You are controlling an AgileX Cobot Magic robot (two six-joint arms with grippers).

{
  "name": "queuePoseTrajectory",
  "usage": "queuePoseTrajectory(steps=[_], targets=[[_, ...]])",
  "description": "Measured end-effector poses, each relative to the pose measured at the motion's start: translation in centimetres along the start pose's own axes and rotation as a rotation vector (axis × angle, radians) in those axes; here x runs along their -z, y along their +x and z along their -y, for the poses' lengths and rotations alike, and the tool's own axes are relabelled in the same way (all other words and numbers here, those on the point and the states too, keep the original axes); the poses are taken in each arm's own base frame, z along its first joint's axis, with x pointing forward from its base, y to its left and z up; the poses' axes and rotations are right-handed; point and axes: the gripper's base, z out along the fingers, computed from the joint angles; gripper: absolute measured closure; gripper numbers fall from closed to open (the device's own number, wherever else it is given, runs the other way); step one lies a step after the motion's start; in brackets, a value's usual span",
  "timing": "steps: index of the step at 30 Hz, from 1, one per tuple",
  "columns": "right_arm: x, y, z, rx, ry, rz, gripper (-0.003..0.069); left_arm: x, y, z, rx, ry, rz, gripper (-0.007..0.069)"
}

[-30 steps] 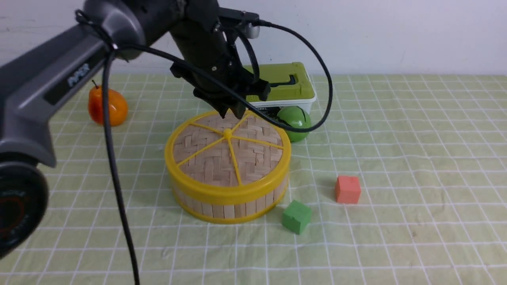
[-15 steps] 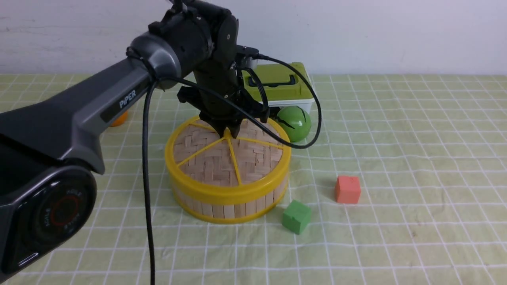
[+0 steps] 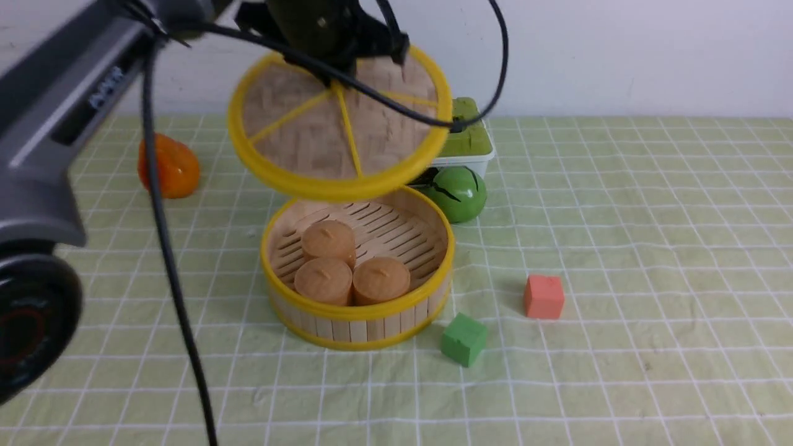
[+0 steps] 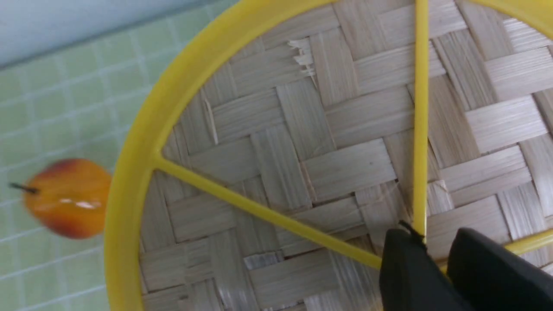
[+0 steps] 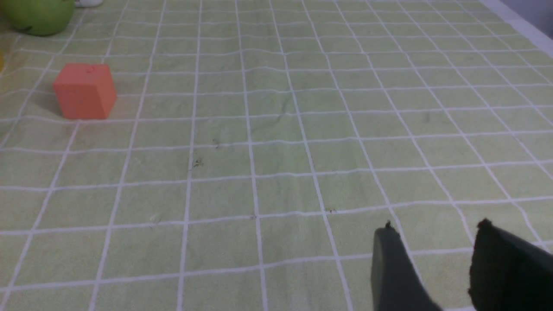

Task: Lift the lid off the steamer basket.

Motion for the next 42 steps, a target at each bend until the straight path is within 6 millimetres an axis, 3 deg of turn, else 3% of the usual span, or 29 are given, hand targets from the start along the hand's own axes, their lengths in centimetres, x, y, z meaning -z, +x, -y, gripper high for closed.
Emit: queuePoseTrajectory(steps=[2,3,5,6,7,8,9,10,14,20,26,31,35,37,41,42], targets=[[0.0,0.0,0.0,0.000,0.000,0.000,0.0418,2.3,-0.1,-2.4,0.042,-0.047,0.021,0.0518],[0.0,0.0,0.0,0.000,0.000,0.000,0.0418,2.4,0.0,-2.9,0.054,-0.059,0.019,0.0518],[0.0,0.0,0.0,0.000,0.000,0.000,0.0418,1.9,2.2,-7.6,0.131,-0.159,-0.079,0.0518],[0.0,0.0,0.0,0.000,0.000,0.000,0.0418,1.7,2.9,-9.0,0.155,-0.190,-0.108,0.0518],[0.0,0.0,0.0,0.000,0.000,0.000,0.0418,0.8,4.0,-10.0,0.168,-0.214,-0.162,0.0518],[0.0,0.0,0.0,0.000,0.000,0.000,0.0418,-0.4,6.0,-12.3,0.216,-0.262,-0.236,0.0518],[0.0,0.0,0.0,0.000,0.000,0.000,0.0418,-1.0,6.7,-12.5,0.220,-0.267,-0.260,0.0518],[0.0,0.0,0.0,0.000,0.000,0.000,0.0418,-2.8,8.9,-14.7,0.288,-0.307,-0.306,0.0518],[0.0,0.0,0.0,0.000,0.000,0.000,0.0418,-7.2,14.3,-17.5,0.428,-0.344,-0.349,0.0518],[0.0,0.0,0.0,0.000,0.000,0.000,0.0418,-11.7,17.9,-17.1,0.496,-0.285,-0.345,0.0518],[0.0,0.0,0.0,0.000,0.000,0.000,0.0418,-12.9,17.6,-16.2,0.535,-0.211,-0.289,0.0513],[0.0,0.0,0.0,0.000,0.000,0.000,0.0418,-13.1,17.1,-14.2,0.452,-0.160,-0.281,0.0451],[0.0,0.0,0.0,0.000,0.000,0.000,0.0418,-12.7,17.1,-14.0,0.416,-0.173,-0.314,0.0381],[0.0,0.0,0.0,0.000,0.000,0.000,0.0418,-11.4,16.7,-14.3,0.367,-0.214,-0.340,0.0340],[0.0,0.0,0.0,0.000,0.000,0.000,0.0418,-7.2,14.7,-14.7,0.345,-0.251,-0.279,0.0333],[0.0,0.0,0.0,0.000,0.000,0.000,0.0418,-5.2,13.9,-14.7,0.351,-0.249,-0.236,0.0342]])
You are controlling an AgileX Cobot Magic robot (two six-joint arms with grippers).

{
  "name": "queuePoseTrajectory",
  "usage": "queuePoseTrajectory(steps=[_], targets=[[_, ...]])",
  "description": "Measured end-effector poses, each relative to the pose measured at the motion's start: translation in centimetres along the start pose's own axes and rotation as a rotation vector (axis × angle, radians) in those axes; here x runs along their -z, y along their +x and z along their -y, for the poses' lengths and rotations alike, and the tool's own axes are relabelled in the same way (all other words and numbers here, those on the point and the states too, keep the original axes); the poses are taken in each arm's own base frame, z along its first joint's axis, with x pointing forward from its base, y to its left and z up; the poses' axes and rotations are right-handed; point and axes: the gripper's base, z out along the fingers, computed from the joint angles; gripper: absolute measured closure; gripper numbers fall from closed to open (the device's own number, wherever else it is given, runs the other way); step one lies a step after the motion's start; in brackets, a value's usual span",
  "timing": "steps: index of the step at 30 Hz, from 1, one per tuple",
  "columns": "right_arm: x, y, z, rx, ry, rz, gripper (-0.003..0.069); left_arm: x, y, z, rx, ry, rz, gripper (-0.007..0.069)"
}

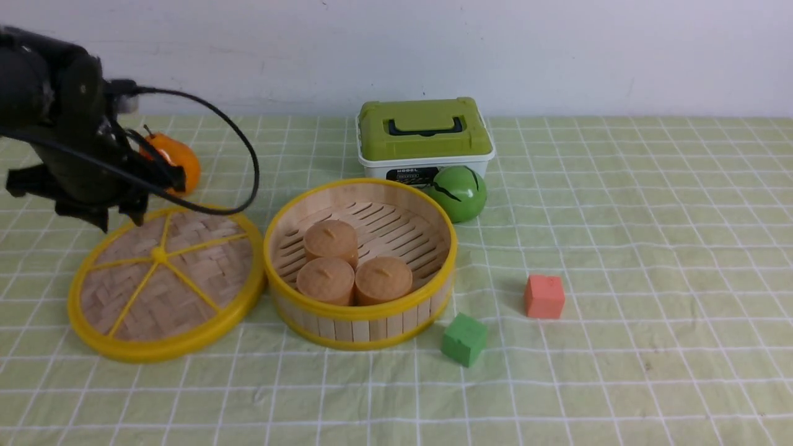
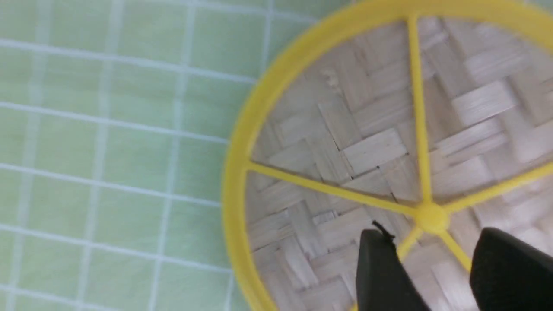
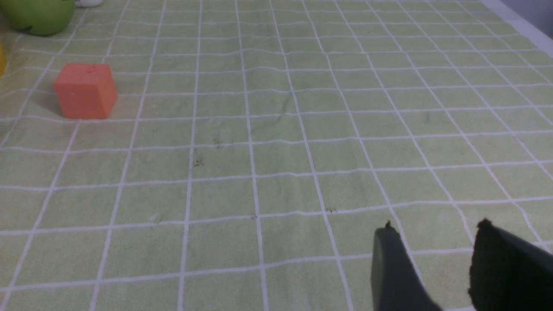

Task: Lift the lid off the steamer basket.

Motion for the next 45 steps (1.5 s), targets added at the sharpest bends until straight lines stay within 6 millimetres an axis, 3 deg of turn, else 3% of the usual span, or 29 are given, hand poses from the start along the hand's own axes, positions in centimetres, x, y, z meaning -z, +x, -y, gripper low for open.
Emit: queuePoseTrajectory(steps=[3,4,6,7,9,11,12,13,14,16,17,18,19,20,22,23,24,27,36,42,45], targets=[[0.0,0.0,0.0,0.000,0.000,0.000,0.0418,6.4,-0.6,-0.8,0.031,0.061,0.136,0.0397],[0.0,0.0,0.0,0.000,0.000,0.000,0.0418,6.9,-0.6,-0.9,0.033,0.066,0.150,0.0408],[0.0,0.0,0.0,0.000,0.000,0.000,0.0418,14.8,-0.2,-2.4,0.064,0.130,0.352,0.0492],[0.0,0.0,0.0,0.000,0.000,0.000,0.0418,15.4,-0.1,-2.5,0.067,0.135,0.369,0.0506],[0.0,0.0,0.0,0.000,0.000,0.000,0.0418,22.4,1.8,-4.1,0.099,0.197,0.558,0.0591],[0.0,0.0,0.0,0.000,0.000,0.000,0.0418,26.5,4.3,-5.2,0.121,0.247,0.684,0.0637],[0.0,0.0,0.0,0.000,0.000,0.000,0.0418,27.1,4.9,-5.5,0.124,0.253,0.702,0.0637],[0.0,0.0,0.0,0.000,0.000,0.000,0.0418,28.5,7.3,-6.1,0.138,0.288,0.763,0.0637],[0.0,0.0,0.0,0.000,0.000,0.000,0.0418,29.1,7.5,-6.2,0.141,0.295,0.782,0.0637],[0.0,0.0,0.0,0.000,0.000,0.000,0.0418,30.1,12.9,-7.5,0.154,0.337,0.871,0.0637],[0.0,0.0,0.0,0.000,0.000,0.000,0.0418,29.7,13.0,-7.4,0.152,0.335,0.862,0.0637],[0.0,0.0,0.0,0.000,0.000,0.000,0.0418,29.9,14.9,-7.8,0.154,0.344,0.897,0.0637],[0.0,0.0,0.0,0.000,0.000,0.000,0.0418,29.0,17.7,-8.2,0.153,0.350,0.921,0.0637],[0.0,0.0,0.0,0.000,0.000,0.000,0.0418,28.6,18.3,-8.3,0.152,0.350,0.923,0.0637],[0.0,0.0,0.0,0.000,0.000,0.000,0.0418,25.2,21.8,-8.4,0.147,0.347,0.890,0.0637],[0.0,0.0,0.0,0.000,0.000,0.000,0.0418,25.4,22.0,-8.4,0.149,0.350,0.899,0.0637],[0.0,0.0,0.0,0.000,0.000,0.000,0.0418,23.1,23.8,-8.3,0.157,0.360,0.854,0.0637],[0.0,0.0,0.0,0.000,0.000,0.000,0.0418,20.0,26.1,-7.9,0.188,0.401,0.790,0.0637],[0.0,0.0,0.0,0.000,0.000,0.000,0.0418,12.8,30.1,-7.0,0.220,0.404,0.584,0.0637],[0.0,0.0,0.0,0.000,0.000,0.000,0.0418,11.1,31.1,-7.0,0.208,0.377,0.519,0.0637],[0.0,0.0,0.0,0.000,0.000,0.000,0.0418,10.7,31.5,-7.1,0.159,0.367,0.581,0.0637]])
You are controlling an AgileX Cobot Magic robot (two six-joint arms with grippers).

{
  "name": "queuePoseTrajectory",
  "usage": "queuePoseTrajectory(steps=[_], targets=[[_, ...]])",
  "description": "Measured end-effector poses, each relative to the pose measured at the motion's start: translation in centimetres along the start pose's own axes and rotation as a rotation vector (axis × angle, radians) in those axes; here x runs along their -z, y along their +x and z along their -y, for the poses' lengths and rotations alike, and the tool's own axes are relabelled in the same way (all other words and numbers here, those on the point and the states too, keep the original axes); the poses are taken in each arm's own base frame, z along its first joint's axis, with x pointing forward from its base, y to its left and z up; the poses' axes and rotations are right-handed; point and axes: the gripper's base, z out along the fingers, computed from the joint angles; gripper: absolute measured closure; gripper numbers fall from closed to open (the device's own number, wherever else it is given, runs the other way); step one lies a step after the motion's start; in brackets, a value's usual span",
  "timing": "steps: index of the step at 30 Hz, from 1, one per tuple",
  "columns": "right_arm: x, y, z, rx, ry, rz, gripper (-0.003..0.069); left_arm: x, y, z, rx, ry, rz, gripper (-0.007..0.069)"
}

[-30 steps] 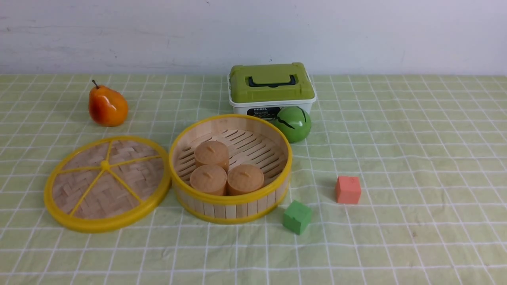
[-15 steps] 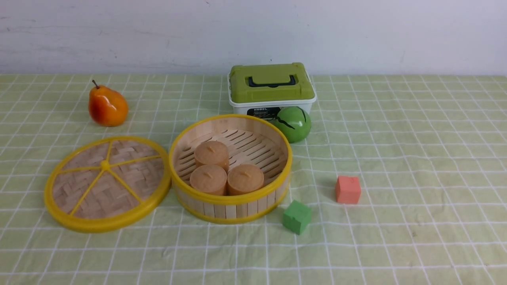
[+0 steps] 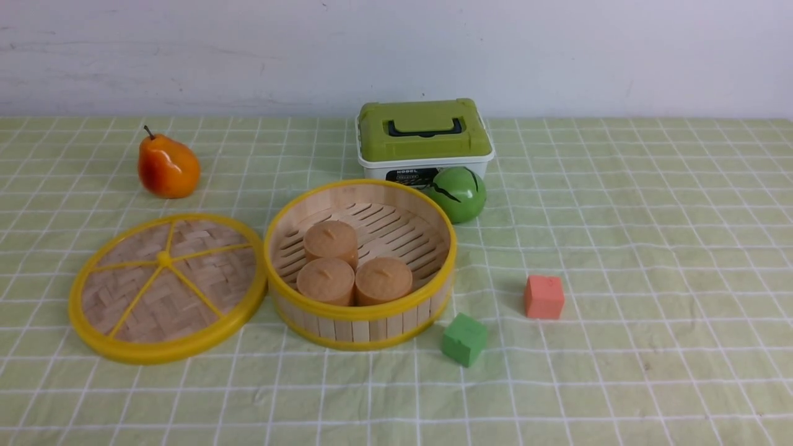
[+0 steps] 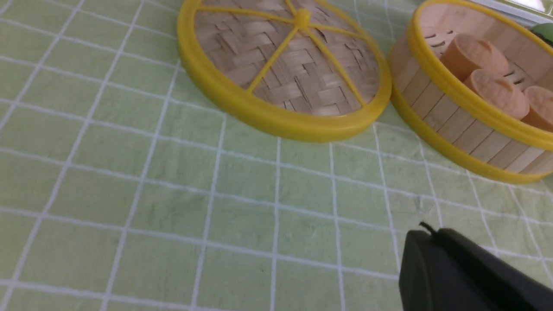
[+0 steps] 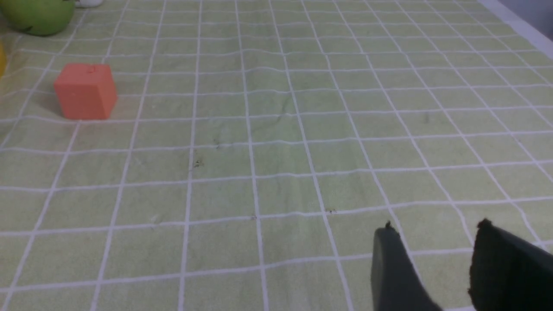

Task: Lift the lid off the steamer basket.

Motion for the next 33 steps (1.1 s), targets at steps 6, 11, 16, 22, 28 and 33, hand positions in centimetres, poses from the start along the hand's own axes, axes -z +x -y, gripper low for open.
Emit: queuePoseTrajectory(steps=[6,11,16,22,28,33], targets=[[0.0,0.0,0.0,0.000,0.000,0.000,0.0418,-0.7,2.5,-0.8,-0.093,0.033,0.093,0.0637],[0.0,0.0,0.0,0.000,0.000,0.000,0.0418,-1.1,4.0,-1.3,-0.117,0.014,0.021,0.0637],[0.0,0.0,0.0,0.000,0.000,0.000,0.0418,-1.2,4.0,-1.4,-0.151,0.013,0.018,0.0636],[0.0,0.0,0.0,0.000,0.000,0.000,0.0418,-1.2,4.0,-1.4,-0.154,0.013,0.018,0.0633],[0.0,0.0,0.0,0.000,0.000,0.000,0.0418,-1.2,4.0,-1.4,-0.154,0.013,0.018,0.0626],[0.0,0.0,0.0,0.000,0.000,0.000,0.0418,-1.2,4.0,-1.4,-0.154,0.013,0.018,0.0622]])
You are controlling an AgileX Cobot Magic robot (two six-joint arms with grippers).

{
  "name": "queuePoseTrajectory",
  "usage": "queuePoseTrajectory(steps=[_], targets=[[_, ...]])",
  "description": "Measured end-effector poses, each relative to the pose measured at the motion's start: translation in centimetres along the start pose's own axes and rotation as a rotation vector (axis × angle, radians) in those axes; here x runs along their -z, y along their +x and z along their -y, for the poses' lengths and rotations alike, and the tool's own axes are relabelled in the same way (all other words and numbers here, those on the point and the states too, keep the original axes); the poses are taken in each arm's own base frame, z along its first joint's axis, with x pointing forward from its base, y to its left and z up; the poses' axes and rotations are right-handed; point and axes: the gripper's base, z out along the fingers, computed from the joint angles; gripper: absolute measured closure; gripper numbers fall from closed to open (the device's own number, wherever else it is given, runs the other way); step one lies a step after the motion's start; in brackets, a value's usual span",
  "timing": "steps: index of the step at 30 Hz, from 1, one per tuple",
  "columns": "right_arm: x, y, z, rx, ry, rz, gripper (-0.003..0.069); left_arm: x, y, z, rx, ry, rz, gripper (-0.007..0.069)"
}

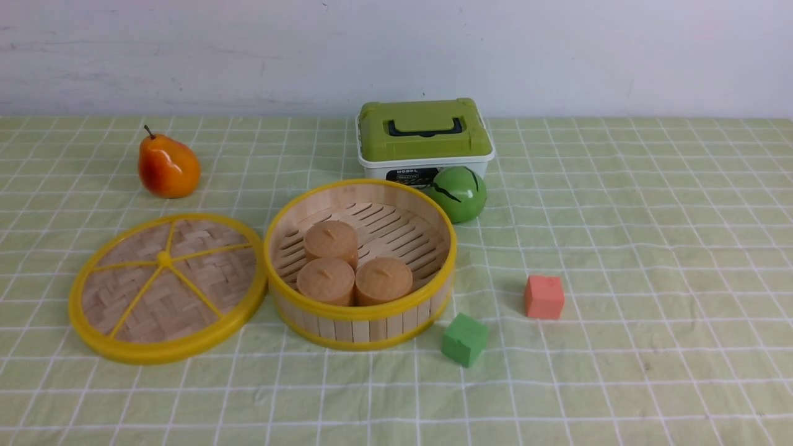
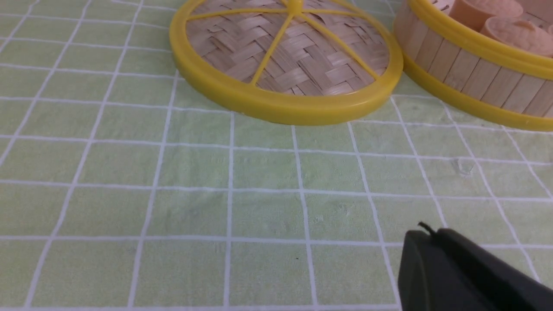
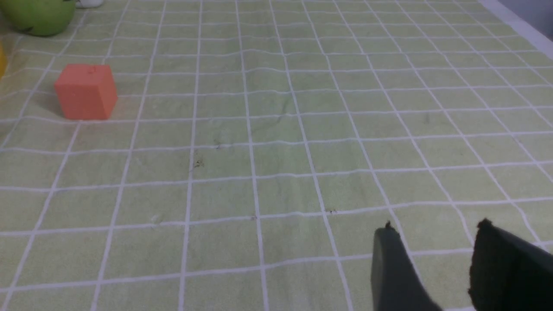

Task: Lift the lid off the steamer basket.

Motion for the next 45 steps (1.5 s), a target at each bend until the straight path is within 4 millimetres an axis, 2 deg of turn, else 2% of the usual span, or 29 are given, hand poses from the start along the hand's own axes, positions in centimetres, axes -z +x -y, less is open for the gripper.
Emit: queuePoseTrajectory(steps=[45], targets=[[0.00,0.00,0.00,0.000,0.000,0.000,0.0418,0.00,0.00,0.00,0.000,0.000,0.000,0.0589]])
